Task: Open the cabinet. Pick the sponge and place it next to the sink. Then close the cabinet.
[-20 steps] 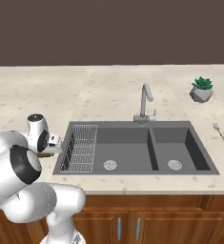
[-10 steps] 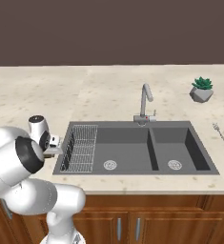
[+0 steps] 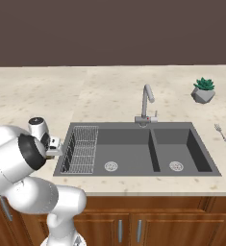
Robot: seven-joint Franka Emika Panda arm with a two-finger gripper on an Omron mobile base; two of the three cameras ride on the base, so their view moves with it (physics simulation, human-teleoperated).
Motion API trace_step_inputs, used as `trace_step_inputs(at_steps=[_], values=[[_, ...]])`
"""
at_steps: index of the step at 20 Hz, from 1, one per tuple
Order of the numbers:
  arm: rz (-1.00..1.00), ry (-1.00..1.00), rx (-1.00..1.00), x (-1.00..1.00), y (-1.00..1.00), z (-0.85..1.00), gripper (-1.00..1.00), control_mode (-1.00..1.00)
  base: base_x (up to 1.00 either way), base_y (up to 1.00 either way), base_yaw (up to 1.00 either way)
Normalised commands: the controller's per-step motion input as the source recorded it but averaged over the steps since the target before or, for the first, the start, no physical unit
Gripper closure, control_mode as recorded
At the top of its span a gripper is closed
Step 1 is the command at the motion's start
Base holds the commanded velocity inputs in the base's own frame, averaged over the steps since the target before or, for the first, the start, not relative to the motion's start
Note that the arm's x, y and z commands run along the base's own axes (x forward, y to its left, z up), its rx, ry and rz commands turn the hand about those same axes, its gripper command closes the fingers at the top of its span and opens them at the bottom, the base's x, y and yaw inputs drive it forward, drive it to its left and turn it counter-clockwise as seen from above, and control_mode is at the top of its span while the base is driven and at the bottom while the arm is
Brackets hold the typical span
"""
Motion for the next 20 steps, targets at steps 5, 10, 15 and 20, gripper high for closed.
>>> trace_step_inputs(at_steps=[5, 10, 15, 20], values=[[0.0, 0.0, 0.0, 0.0, 0.0, -0.27, 1.0, -1.0, 0.0, 0.0, 0.0], [0.0, 0.0, 0.0, 0.0, 0.0, -0.07, 1.0, -1.0, 0.0, 0.0, 0.0], [0.0, 0.0, 0.0, 0.0, 0.0, 0.0, -1.0, -1.0, 0.0, 0.0, 0.0], [0.0, 0.0, 0.0, 0.0, 0.0, 0.0, -1.0, -1.0, 0.0, 0.0, 0.0]])
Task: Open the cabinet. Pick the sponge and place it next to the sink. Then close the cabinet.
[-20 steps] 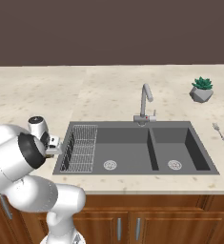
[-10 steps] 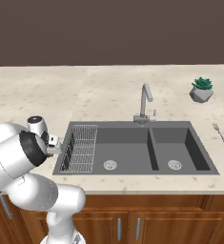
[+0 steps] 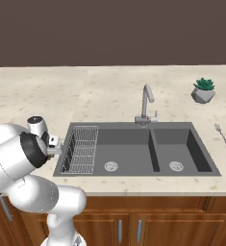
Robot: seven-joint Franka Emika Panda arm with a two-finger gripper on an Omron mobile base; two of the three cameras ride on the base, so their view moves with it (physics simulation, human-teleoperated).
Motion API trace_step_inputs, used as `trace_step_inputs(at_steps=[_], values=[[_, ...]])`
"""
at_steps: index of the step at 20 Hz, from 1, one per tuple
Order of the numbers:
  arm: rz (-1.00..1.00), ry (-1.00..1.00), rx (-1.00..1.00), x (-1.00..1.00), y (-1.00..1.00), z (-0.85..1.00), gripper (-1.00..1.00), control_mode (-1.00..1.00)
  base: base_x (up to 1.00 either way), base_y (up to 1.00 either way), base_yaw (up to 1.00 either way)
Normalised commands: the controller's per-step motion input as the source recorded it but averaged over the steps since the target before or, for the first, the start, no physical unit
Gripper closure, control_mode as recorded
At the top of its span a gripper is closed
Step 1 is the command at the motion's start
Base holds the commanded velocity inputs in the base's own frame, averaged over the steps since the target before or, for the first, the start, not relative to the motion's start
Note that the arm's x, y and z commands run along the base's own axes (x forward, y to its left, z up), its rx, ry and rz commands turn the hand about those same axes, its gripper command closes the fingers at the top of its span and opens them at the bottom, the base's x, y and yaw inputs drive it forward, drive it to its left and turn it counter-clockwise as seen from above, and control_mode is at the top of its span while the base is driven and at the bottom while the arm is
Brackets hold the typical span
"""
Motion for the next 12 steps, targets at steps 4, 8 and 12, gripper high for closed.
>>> trace_step_inputs(at_steps=[4, 8, 12], values=[[0.0, 0.0, 0.0, 0.0, 0.0, 0.0, -1.0, -1.0, 0.0, 0.0, 0.0], [0.0, 0.0, 0.0, 0.0, 0.0, 0.03, -1.0, -1.0, 0.0, 0.0, 0.0], [0.0, 0.0, 0.0, -0.16, -0.08, 0.43, -1.0, -1.0, 0.0, 0.0, 0.0]])
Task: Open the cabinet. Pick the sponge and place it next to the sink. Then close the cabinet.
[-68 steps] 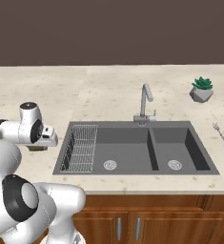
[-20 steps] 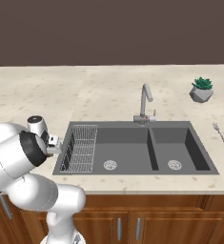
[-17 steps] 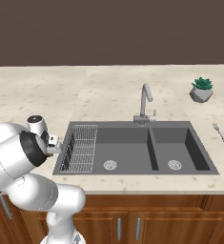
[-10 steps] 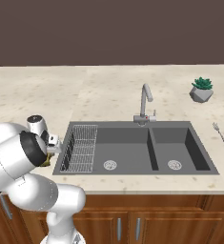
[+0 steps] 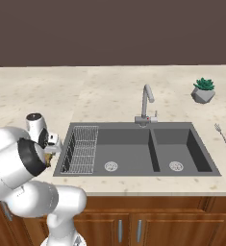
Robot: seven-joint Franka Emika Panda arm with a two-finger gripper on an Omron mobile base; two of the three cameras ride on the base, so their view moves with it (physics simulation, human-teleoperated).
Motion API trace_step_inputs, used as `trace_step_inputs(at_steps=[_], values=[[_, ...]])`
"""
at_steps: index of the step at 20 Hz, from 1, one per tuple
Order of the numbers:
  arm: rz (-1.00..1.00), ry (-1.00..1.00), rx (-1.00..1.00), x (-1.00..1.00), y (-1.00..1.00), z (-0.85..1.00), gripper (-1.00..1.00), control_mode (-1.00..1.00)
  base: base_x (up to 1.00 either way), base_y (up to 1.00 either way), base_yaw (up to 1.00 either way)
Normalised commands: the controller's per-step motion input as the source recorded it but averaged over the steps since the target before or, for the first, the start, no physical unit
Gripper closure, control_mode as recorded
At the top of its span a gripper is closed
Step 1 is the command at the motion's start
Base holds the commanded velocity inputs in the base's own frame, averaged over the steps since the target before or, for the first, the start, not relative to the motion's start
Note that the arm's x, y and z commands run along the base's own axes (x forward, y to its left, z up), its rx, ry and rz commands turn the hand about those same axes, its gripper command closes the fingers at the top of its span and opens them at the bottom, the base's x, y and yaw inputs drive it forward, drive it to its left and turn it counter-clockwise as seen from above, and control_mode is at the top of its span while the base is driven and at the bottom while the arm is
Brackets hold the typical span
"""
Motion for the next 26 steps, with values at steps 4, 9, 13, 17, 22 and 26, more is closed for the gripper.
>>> trace_step_inputs(at_steps=[4, 9, 13, 17, 22, 26], values=[[0.0, 0.0, 0.01, -0.37, -0.39, 0.81, -1.0, -1.0, 0.0, 0.0, 0.0], [0.0, 0.0, 0.05, -0.59, -0.54, 0.87, -1.0, -1.0, 0.0, 0.0, 0.0], [0.0, 0.0, 0.02, -0.5, -0.51, 0.96, -1.0, -1.0, 0.0, 0.0, 0.0], [0.0, 0.0, 0.0, -0.48, -0.46, 0.6, -1.0, -1.0, 0.0, 0.0, 0.0], [0.0, 0.0, 0.0, -0.53, -0.45, 0.49, -1.0, -1.0, 0.0, 0.0, 0.0], [0.0, 0.0, 0.0, -0.52, -0.47, 0.71, -1.0, -1.0, 0.0, 0.0, 0.0]])
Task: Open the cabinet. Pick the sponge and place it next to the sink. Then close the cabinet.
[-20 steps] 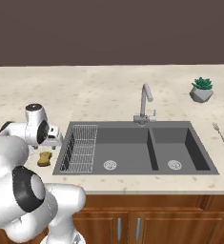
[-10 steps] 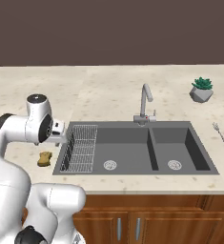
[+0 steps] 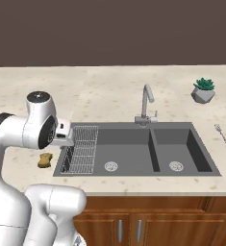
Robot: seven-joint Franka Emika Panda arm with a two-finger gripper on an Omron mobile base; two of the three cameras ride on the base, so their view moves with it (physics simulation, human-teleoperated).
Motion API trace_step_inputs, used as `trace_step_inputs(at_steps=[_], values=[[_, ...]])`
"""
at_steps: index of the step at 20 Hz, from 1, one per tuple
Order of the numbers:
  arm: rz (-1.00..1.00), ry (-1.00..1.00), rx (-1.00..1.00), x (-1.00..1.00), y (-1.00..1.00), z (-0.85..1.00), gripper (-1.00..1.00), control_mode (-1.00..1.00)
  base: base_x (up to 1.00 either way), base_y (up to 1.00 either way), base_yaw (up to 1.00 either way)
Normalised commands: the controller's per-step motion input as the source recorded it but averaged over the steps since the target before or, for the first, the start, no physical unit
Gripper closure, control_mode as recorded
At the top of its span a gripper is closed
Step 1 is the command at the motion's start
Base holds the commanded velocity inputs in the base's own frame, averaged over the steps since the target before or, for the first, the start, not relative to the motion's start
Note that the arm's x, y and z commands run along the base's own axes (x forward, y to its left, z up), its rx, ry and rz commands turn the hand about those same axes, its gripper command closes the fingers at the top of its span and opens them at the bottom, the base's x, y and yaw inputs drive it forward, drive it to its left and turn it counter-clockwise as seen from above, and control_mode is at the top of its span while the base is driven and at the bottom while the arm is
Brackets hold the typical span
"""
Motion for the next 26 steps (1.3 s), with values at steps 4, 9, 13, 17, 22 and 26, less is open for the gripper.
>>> trace_step_inputs(at_steps=[4, 9, 13, 17, 22, 26], values=[[0.0, 0.0, 0.0, -0.66, -0.52, 0.73, -1.0, -1.0, 0.0, 0.0, 0.0], [0.0, 0.0, 0.0, -0.59, -0.1, 0.35, -1.0, -1.0, 0.0, 0.0, 0.0], [0.0, 0.0, 0.0, -0.52, 0.0, 0.1, -1.0, -1.0, 0.0, 0.0, 0.0], [0.0, -0.01, 0.0, -0.07, 0.04, 0.0, -1.0, -1.0, 0.0, 0.0, 0.0], [0.0, 0.0, 0.0, 0.0, 0.0, 0.0, -1.0, -1.0, 0.0, 0.0, 0.0], [0.0, 0.0, 0.0, 0.0, 0.0, 0.0, -1.0, 1.0, 0.0, 0.0, 0.0]])
